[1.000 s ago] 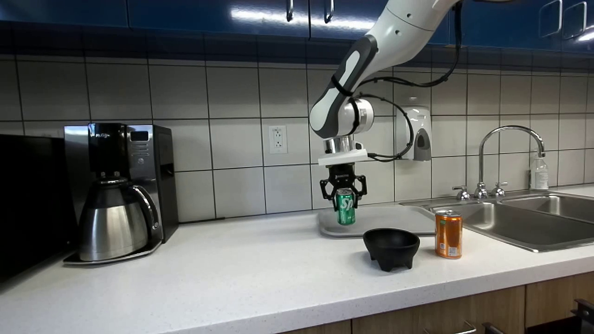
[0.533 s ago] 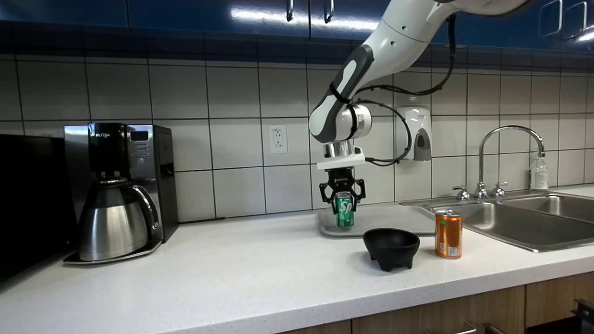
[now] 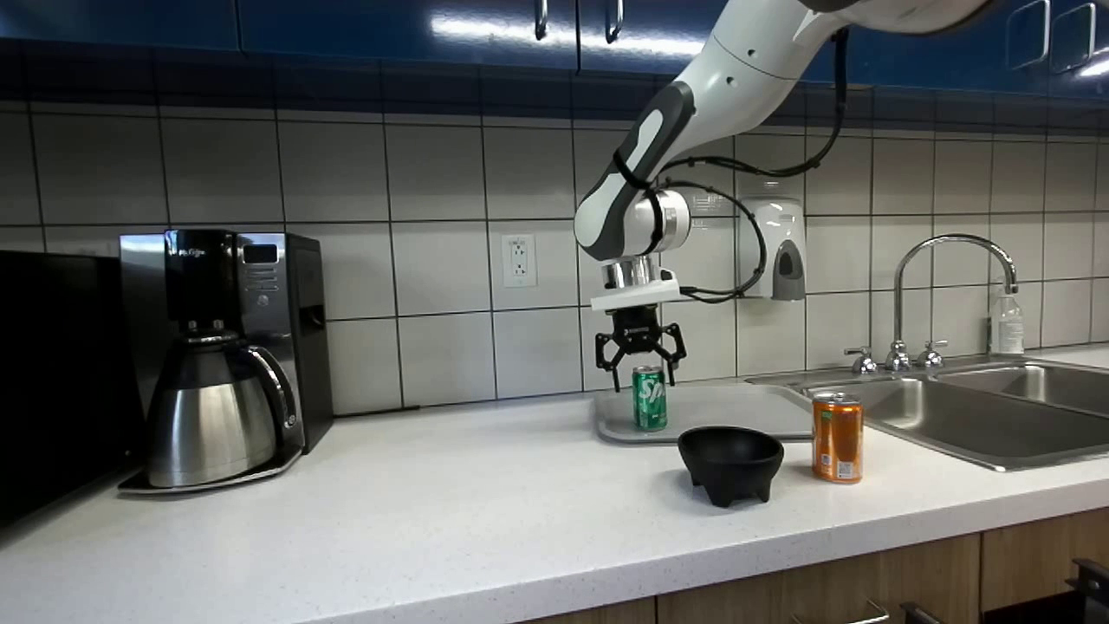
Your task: Put the green and orange can on the tray
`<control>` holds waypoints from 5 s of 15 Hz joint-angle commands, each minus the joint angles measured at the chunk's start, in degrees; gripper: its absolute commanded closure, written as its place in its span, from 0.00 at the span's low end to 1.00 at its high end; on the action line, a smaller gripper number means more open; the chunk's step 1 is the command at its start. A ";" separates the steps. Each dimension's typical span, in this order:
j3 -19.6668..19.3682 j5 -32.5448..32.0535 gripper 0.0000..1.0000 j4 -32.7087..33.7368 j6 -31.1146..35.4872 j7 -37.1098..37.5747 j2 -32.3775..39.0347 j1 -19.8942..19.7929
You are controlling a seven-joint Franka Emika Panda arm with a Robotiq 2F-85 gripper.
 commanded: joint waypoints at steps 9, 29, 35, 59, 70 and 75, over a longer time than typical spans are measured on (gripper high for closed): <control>-0.76 -1.15 0.00 -1.61 -1.95 1.17 -6.05 0.23; 1.91 -2.17 0.00 -29.01 2.80 -2.79 -27.15 -1.18; 0.77 -0.52 0.00 -32.81 2.08 -21.33 -33.38 -8.49; -3.04 -1.52 0.00 -48.90 6.50 -40.89 -43.80 -17.20; -1.53 -2.26 0.00 -47.88 7.43 -40.49 -37.48 -16.22; -1.10 -2.25 0.00 -47.83 7.70 -40.50 -36.05 -15.94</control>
